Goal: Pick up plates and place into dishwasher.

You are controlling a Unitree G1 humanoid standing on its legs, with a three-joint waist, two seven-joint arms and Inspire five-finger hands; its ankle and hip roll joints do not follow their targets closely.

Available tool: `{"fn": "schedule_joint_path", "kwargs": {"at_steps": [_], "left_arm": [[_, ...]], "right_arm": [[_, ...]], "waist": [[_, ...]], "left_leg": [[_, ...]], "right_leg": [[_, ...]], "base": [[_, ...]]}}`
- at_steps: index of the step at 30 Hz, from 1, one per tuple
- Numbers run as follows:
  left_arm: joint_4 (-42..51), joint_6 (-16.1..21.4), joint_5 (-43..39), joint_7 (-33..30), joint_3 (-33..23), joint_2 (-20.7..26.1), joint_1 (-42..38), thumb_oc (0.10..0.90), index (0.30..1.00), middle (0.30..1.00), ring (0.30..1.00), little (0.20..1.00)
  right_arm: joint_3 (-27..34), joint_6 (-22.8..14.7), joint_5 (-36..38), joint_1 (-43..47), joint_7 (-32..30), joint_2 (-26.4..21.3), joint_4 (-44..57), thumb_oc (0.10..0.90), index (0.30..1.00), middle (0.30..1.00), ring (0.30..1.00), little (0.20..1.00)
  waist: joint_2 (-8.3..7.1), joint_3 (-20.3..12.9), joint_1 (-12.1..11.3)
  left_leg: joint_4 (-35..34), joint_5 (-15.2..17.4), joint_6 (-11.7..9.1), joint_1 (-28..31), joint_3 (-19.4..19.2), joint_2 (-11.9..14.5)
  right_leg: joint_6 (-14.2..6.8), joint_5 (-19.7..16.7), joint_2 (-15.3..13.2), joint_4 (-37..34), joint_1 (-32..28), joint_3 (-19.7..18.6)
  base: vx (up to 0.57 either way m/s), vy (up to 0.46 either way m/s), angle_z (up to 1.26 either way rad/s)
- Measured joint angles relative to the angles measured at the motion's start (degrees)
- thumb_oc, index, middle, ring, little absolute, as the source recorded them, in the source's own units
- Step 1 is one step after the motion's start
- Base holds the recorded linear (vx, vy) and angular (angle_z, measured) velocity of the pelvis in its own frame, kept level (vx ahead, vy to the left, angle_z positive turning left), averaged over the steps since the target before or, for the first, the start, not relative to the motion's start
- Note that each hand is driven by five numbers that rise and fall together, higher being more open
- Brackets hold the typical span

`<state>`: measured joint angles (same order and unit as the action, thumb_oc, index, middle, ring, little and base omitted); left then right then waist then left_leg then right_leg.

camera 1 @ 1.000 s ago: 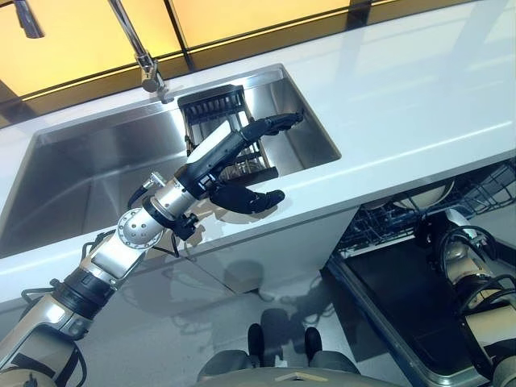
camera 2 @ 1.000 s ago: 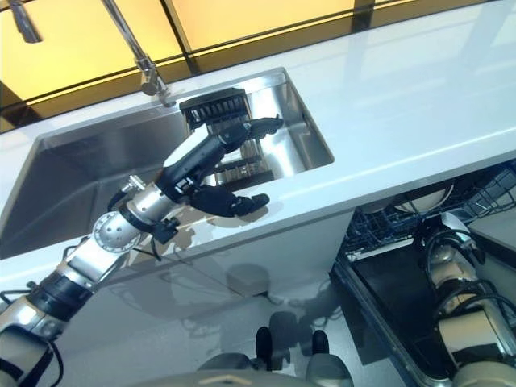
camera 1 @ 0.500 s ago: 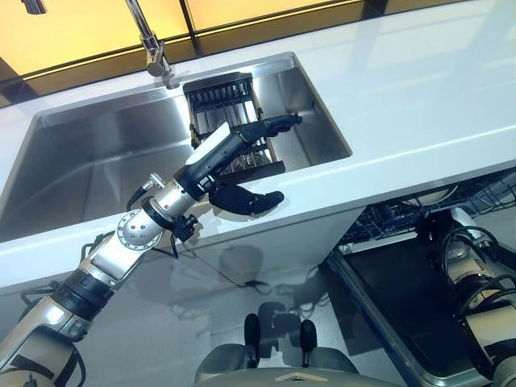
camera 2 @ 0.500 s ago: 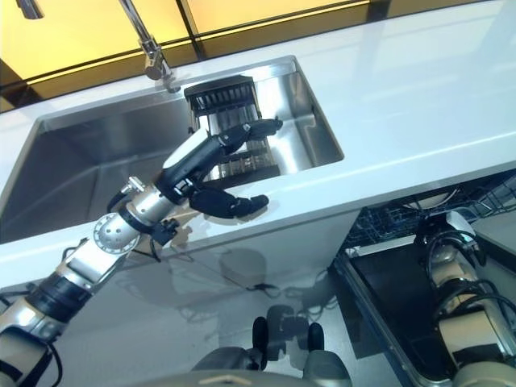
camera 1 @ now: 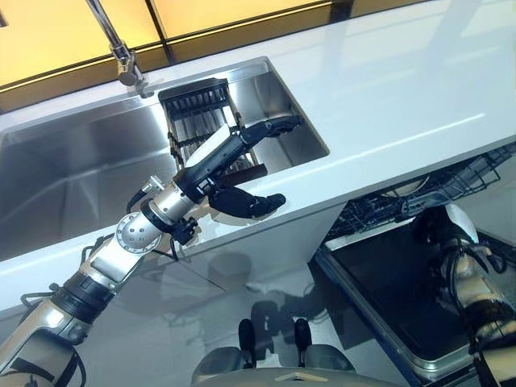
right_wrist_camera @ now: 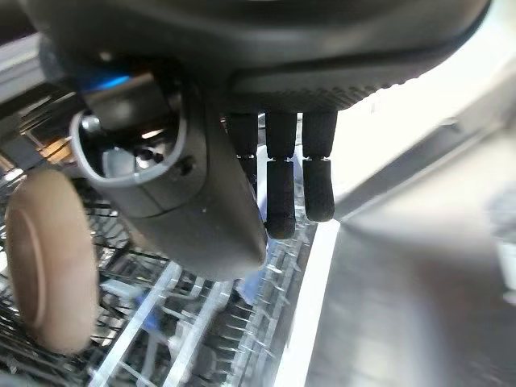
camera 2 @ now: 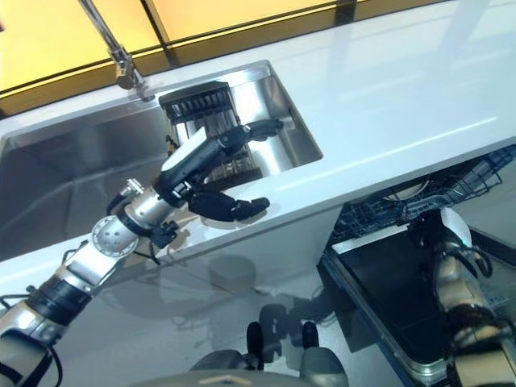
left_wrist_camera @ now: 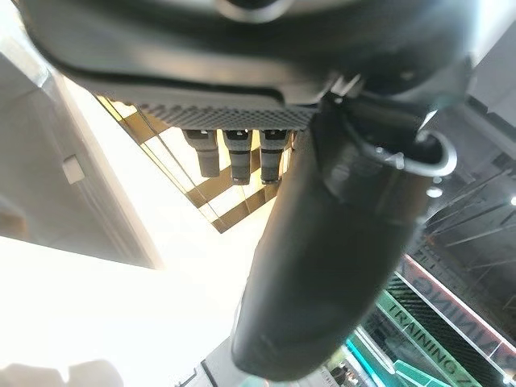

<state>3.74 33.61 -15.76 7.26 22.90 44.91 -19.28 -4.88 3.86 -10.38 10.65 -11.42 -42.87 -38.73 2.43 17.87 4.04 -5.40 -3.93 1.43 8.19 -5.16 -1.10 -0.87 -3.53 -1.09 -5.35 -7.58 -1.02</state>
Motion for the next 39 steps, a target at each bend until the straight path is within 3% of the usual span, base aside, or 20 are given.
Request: {"fn": "schedule_joint_path", "kwargs": {"at_steps": [4, 5, 6, 10, 15, 20, 24, 27, 28, 31, 32, 33, 35, 36, 39], "left_arm": [[0.0, 0.4, 0.0, 0.7, -2.4, -0.4, 0.5, 0.8, 0.9, 0.9, 0.9, 0.9], [0.1, 0.4, 0.0, 0.8, -3.0, -0.4, 0.7, 0.8, 0.9, 0.9, 0.9, 0.9], [0.1, 0.4, 0.0, 0.9, -3.4, -0.5, 0.9, 0.8, 0.9, 0.9, 0.9, 0.9], [0.2, 0.4, 0.1, 0.9, -4.7, -0.6, 1.9, 0.8, 0.9, 0.9, 0.9, 0.9], [0.2, 0.3, 0.2, 0.9, -4.8, -1.5, 2.1, 0.8, 0.9, 0.9, 0.9, 0.9], [0.1, 0.3, 0.2, 0.9, -4.7, -1.6, 2.5, 0.8, 0.9, 0.9, 0.9, 0.9], [0.1, 0.2, 0.1, 1.4, -4.6, -1.7, 2.5, 0.8, 0.9, 0.9, 0.9, 0.9], [0.1, 0.2, 0.1, 1.4, -4.6, -1.7, 2.5, 0.8, 0.9, 0.9, 0.9, 0.9], [0.1, 0.1, 0.1, 2.1, -4.5, -1.8, 2.5, 0.8, 0.9, 0.9, 0.9, 0.9], [0.0, 0.0, 0.0, 2.2, -4.5, -2.3, 2.4, 0.8, 0.9, 0.9, 0.9, 0.9], [-0.2, -0.7, -0.7, 2.7, -4.2, -2.4, 2.3, 0.8, 0.9, 0.9, 0.9, 0.9], [-0.4, -1.7, -1.4, 3.4, -4.1, -2.4, 2.3, 0.8, 0.9, 0.9, 0.9, 0.9], [-0.8, -3.1, -3.1, 4.5, -3.5, -2.4, 2.4, 0.8, 0.9, 0.9, 0.9, 0.9], [-0.8, -3.1, -3.1, 4.5, -3.5, -2.4, 2.4, 0.8, 0.9, 0.9, 0.9, 0.9], [-0.7, -4.2, -5.3, 6.4, -3.4, -1.3, 2.3, 0.8, 0.9, 0.9, 0.9, 0.9]], "right_arm": [[4.4, 0.3, -0.4, -7.4, -0.1, 0.2, 5.2, 0.1, 0.3, 0.3, 0.3, 0.2], [5.8, 0.3, -0.4, -9.1, -0.2, 0.4, 6.1, 0.608, 0.735, 0.735, 0.735, 0.708], [7.6, 0.4, -0.4, -10.8, -0.5, 0.6, 7.4, 0.8, 0.9, 0.9, 0.9, 0.9], [12.1, 1.2, -0.3, -15.7, -2.3, 2.6, 11.2, 0.8, 0.9, 0.9, 0.9, 0.9], [17.3, 1.5, 5.8, -20.2, -6.7, 10.7, 12.0, 0.8, 0.9, 0.9, 0.9, 0.9], [17.4, -2.6, 10.5, -21.9, -16.8, 15.9, 8.5, 0.8, 0.9, 0.9, 0.9, 0.9], [18.1, -9.0, 24.0, -21.9, -18.0, 18.8, 2.1, 0.8, 0.9, 0.9, 0.9, 0.9], [18.1, -9.0, 24.0, -21.9, -18.0, 18.8, 2.1, 0.8, 0.9, 0.9, 0.9, 0.9], [18.1, -11.4, 29.6, -21.8, -16.4, 20.1, -0.2, 0.8, 0.9, 0.9, 0.9, 0.9], [18.1, -13.2, 32.9, -21.8, -14.5, 20.5, -3.1, 0.8, 0.9, 0.9, 0.9, 0.9], [20.0, -17.1, 37.1, -20.1, -10.3, 21.3, -9.0, 0.8, 0.9, 0.9, 0.9, 0.9], [21.9, -18.2, 41.7, -18.4, -7.1, 22.0, -13.6, 0.8, 0.9, 0.9, 0.9, 0.9], [23.0, -19.6, 50.3, -18.4, 0.0, 22.1, -19.8, 0.8, 0.9, 0.9, 0.9, 0.9], [23.0, -19.6, 50.3, -18.4, 0.0, 22.1, -19.8, 0.8, 0.9, 0.9, 0.9, 0.9], [25.1, -20.6, 60.5, -19.4, 10.5, 22.0, -25.3, 0.8, 0.9, 0.9, 0.9, 0.9]], "waist": [[-1.73, 0.1, 2.9], [-2.06, 0.0, 3.3], [-2.29, -0.1, 3.9], [-3.41, -1.0, 6.1], [-5.27, -3.3, 8.9], [-4.36, -5.3, 10.5], [-3.18, -6.3, 11.1], [-3.18, -6.3, 11.1], [-1.71, -7.2, 11.5], [-0.45, -8.0, 11.6], [-0.55, -8.5, 11.5], [-0.47, -8.8, 11.3], [0.31, -9.2, 10.5], [0.31, -9.2, 10.5], [0.54, -9.4, 9.8]], "left_leg": [[0.0, 0.4, 0.2, 0.5, -1.5, -0.1], [0.0, 0.6, 0.2, 0.7, -2.0, 0.0], [0.0, 0.8, 0.2, 0.9, -2.5, 0.0], [0.0, 1.4, 0.1, 1.5, -4.1, 0.2], [0.0, 2.2, -0.2, 1.8, -6.5, 0.6], [0.0, 2.9, -0.2, 2.0, -8.5, 0.7], [0.0, 3.0, -0.3, 2.0, -8.6, 0.8], [0.0, 3.0, -0.3, 2.0, -8.6, 0.8], [0.0, 3.2, -0.3, 1.9, -8.6, 0.8], [0.0, 3.1, -0.3, 1.5, -8.7, 0.9], [0.0, 3.1, -0.4, 1.4, -8.7, 1.0], [0.0, 3.1, -0.5, 1.4, -8.7, 1.0], [0.0, 3.1, -0.5, 1.0, -8.6, 1.1], [0.0, 3.1, -0.5, 1.0, -8.6, 1.1], [0.0, 3.0, -0.5, 0.9, -8.3, 1.0]], "right_leg": [[-0.2, 0.0, -0.1, 0.0, 0.1, -1.5], [-0.2, 0.0, 0.0, 0.0, 0.1, -1.9], [-0.2, 0.0, 0.0, 0.0, 0.1, -2.5], [-0.2, 0.0, 0.3, 0.0, 0.2, -3.9], [-0.3, -0.1, 0.7, 0.0, 0.8, -6.3], [-0.3, -0.1, 0.9, 0.0, 1.3, -8.0], [-0.3, -0.1, 1.0, 0.0, 1.4, -8.0], [-0.3, -0.1, 1.0, 0.0, 1.4, -8.0], [-0.5, 0.1, 1.0, 0.0, 1.6, -8.1], [-0.6, 0.1, 1.0, -0.1, 2.1, -8.1], [-0.6, 0.1, 1.0, -0.3, 2.1, -8.0], [-0.6, 0.1, 1.2, -0.3, 2.2, -8.1], [-0.6, 0.1, 1.2, -0.3, 2.4, -8.0], [-0.6, 0.1, 1.2, -0.3, 2.4, -8.0], [-0.5, 0.1, 0.8, -0.3, 2.3, -7.8]], "base": [[-0.02, 0.047, -0.2], [-0.02, 0.044, -0.26], [-0.02, 0.035, -0.24], [-0.02, 0.023, -0.24], [-0.02, 0.007, -0.25], [-0.01, 0.01, -0.19], [0.0, -0.003, -0.02], [0.0, 0.0, 0.0], [0.0, 0.0, 0.0], [0.01, -0.057, 0.0], [0.0, -0.037, -0.01], [0.01, -0.057, 0.0], [0.01, -0.075, 0.01], [0.01, -0.052, 0.02], [-0.01, -0.077, 0.03]]}}
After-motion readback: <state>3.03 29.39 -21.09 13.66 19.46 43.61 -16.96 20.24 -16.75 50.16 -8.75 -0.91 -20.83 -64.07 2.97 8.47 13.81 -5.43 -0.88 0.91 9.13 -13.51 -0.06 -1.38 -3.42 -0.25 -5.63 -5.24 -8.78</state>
